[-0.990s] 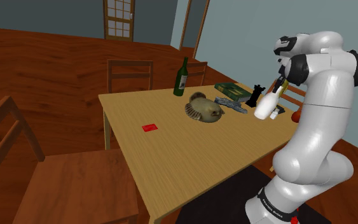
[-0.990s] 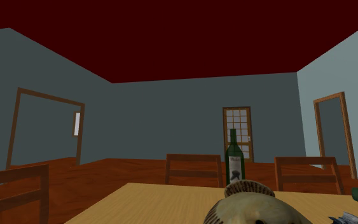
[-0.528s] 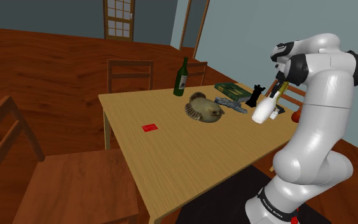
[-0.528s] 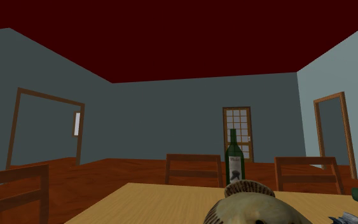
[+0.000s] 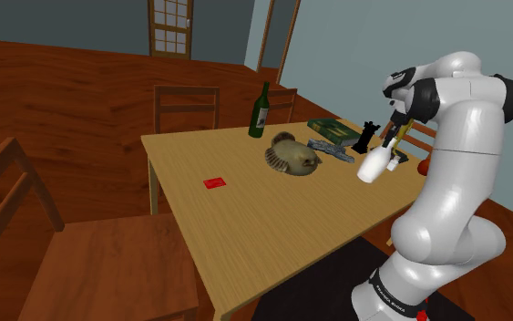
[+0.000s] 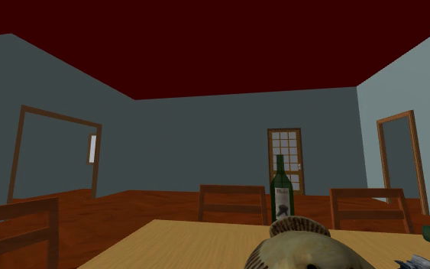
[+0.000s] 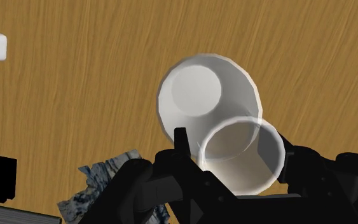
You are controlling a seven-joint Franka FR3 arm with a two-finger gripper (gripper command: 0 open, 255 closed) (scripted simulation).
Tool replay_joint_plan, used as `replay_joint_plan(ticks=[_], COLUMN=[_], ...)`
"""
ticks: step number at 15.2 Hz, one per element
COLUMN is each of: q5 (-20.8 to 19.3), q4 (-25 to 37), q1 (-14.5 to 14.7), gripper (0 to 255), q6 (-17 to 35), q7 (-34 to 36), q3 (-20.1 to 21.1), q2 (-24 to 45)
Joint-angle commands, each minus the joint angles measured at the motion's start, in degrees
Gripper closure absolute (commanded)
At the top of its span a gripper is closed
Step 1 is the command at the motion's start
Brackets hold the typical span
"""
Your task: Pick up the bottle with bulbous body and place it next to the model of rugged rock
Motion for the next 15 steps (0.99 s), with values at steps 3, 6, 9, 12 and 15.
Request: replay_joint_plan(ticks=[3, 6, 9, 12, 15], q5=[0.06, 0.06, 0.06, 0.06, -0.62], q4=[-0.2, -0.2, -0.18, -0.18, 4.6], q1=[0.04, 0.04, 0.04, 0.04, -0.31], gripper=[255, 255, 0, 0, 0], q6=[0.31, 0.31, 0.3, 0.3, -5.05], q7=[0.01, 0.01, 0.02, 0.02, 0.59], q3=[0.04, 0.04, 0.04, 0.04, -0.35], q2=[0.06, 0.06, 0.07, 0.07, -0.73])
